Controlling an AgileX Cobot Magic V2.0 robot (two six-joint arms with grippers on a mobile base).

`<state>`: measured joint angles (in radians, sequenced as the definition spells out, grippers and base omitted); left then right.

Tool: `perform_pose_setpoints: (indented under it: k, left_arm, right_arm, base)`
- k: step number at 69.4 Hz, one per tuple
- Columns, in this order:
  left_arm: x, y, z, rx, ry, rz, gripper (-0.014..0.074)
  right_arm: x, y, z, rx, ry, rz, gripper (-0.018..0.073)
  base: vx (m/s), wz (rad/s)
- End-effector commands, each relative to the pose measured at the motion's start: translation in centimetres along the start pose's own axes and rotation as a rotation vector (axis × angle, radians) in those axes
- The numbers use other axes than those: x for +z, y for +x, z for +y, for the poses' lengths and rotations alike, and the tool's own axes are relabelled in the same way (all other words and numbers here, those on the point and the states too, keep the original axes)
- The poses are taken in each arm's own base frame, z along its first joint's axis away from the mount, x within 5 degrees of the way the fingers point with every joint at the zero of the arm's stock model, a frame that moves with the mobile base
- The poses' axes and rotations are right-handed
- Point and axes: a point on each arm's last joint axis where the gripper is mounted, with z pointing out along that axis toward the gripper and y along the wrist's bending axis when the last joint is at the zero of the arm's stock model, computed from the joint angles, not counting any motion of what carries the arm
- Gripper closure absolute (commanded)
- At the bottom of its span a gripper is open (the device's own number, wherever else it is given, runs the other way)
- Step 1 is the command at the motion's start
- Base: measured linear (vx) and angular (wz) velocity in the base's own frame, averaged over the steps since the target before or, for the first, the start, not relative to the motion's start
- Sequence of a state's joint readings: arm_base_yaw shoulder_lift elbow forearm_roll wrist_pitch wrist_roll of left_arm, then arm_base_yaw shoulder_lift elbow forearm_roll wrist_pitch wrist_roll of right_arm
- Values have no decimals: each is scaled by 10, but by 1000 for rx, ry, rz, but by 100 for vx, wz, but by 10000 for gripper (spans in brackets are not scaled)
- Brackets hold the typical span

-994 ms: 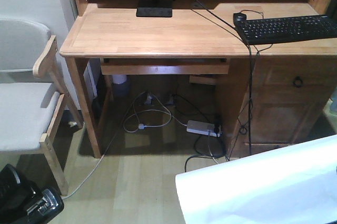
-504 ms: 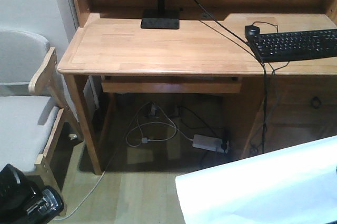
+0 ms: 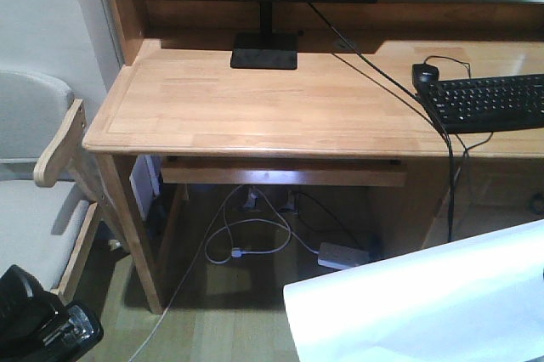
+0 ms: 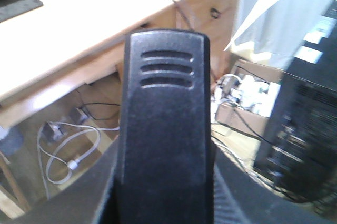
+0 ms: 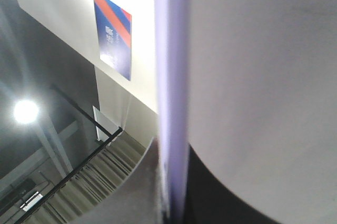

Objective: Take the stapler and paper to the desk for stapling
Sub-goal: 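Drive the base up to the wooden desk with the monitor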

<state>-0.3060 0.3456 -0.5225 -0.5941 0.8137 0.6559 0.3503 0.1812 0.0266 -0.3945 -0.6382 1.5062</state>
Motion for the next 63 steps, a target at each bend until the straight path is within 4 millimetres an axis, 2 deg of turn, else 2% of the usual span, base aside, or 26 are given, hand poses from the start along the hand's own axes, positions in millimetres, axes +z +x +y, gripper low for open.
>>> perform_pose_setpoints:
  k: [1,63]
  left_arm:
    - [-5,-16,2,-28,-26,-114,603]
    - [-5,-16,2,-28,-26,-114,603]
  right_arm:
    - [0,0,3,8,-45,-3,565]
    - [0,0,3,8,-44,-3,565]
  base:
    - [24,3]
    - [23,-2]
